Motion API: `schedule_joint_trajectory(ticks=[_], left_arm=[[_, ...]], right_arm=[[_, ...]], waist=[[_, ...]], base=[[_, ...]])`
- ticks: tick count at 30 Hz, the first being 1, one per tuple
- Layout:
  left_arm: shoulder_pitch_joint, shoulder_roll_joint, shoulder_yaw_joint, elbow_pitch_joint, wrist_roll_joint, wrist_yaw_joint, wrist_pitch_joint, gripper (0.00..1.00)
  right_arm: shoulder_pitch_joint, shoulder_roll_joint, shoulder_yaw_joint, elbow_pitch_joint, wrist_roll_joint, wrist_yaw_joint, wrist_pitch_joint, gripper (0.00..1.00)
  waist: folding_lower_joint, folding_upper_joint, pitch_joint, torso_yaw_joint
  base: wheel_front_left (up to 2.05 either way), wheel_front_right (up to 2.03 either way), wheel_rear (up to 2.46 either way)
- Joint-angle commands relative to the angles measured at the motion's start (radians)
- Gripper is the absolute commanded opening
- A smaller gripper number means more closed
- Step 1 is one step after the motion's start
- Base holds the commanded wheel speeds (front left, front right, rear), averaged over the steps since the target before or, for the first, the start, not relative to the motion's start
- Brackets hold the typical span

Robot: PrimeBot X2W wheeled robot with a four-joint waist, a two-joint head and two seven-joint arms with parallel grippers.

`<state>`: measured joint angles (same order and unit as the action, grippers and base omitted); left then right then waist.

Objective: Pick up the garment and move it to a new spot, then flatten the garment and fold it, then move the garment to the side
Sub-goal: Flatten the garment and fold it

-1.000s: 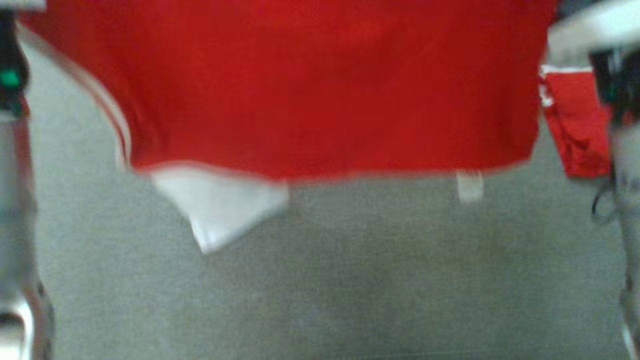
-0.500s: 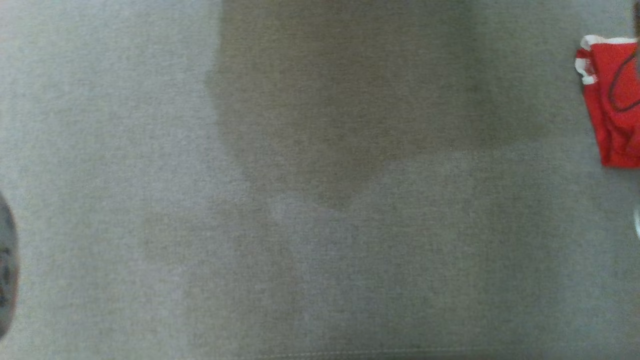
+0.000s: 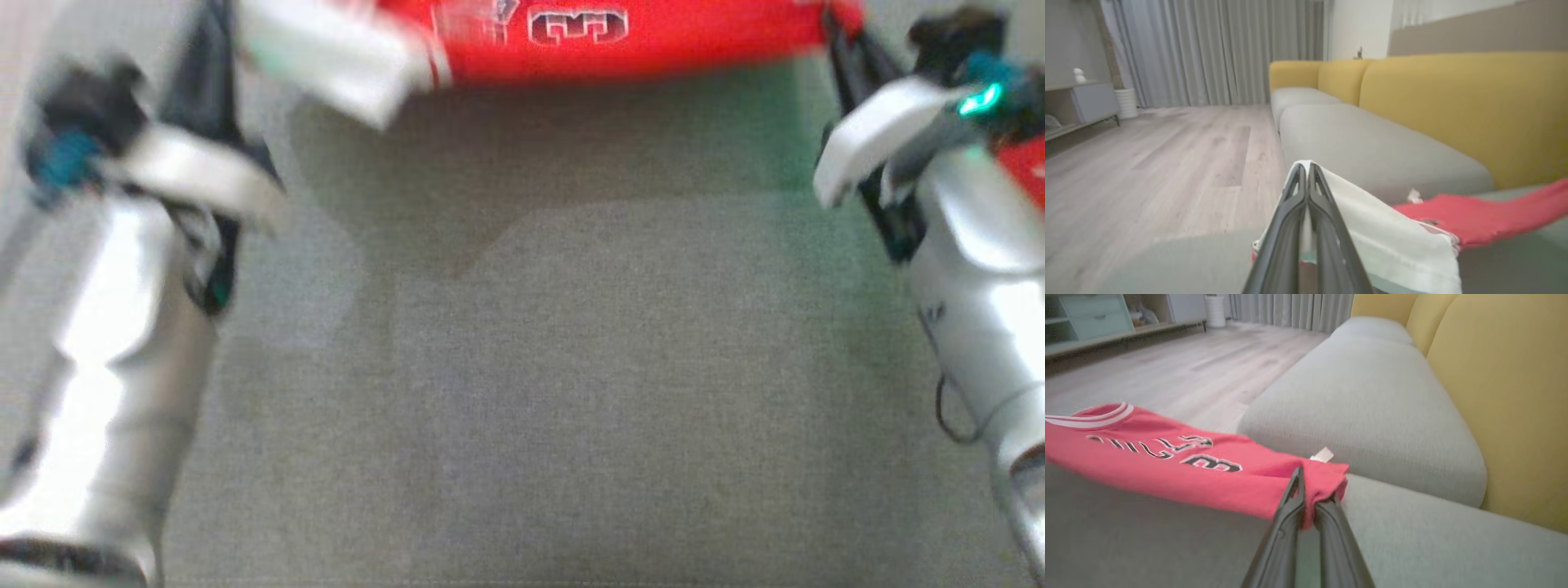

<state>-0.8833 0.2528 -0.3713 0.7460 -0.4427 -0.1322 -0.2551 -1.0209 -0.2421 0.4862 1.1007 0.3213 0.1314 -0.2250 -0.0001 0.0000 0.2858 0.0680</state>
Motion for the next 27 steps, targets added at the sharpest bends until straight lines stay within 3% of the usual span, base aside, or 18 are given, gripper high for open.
schedule_joint_trajectory(ticks=[1, 5, 12, 20, 27], left_arm=[[0.006, 0.061, 0.004, -0.023, -0.007, 0.002, 0.002, 0.00], [0.138, 0.103, -0.072, -0.048, -0.062, 0.002, 0.006, 0.00], [0.325, 0.214, -0.168, -0.170, -0.105, 0.002, 0.069, 0.00], [0.527, 0.326, -0.198, -0.415, -0.162, 0.012, 0.224, 0.00], [0.671, 0.409, -0.218, -0.655, -0.217, 0.057, 0.384, 0.00]], right_arm=[[0.005, -0.007, 0.027, -0.021, 0.020, -0.001, 0.012, 0.00], [0.094, -0.036, 0.112, -0.019, 0.103, -0.001, 0.085, 0.00], [0.197, -0.126, 0.281, -0.130, 0.267, -0.001, 0.211, 0.00], [0.302, -0.259, 0.447, -0.299, 0.456, -0.001, 0.341, 0.00], [0.380, -0.354, 0.537, -0.439, 0.612, -0.001, 0.450, 0.00]], waist=[[0.0001, 0.0000, -0.036, 0.007], [0.0001, 0.0000, -0.097, 0.008], [0.0001, 0.0000, -0.184, 0.001], [0.0001, 0.0000, -0.271, -0.004], [0.0001, 0.0000, -0.310, -0.008]], base=[[0.00, 0.00, 0.00], [0.00, 0.00, 0.00], [0.00, 0.00, 0.00], [0.00, 0.00, 0.00], [0.00, 0.00, 0.00]])
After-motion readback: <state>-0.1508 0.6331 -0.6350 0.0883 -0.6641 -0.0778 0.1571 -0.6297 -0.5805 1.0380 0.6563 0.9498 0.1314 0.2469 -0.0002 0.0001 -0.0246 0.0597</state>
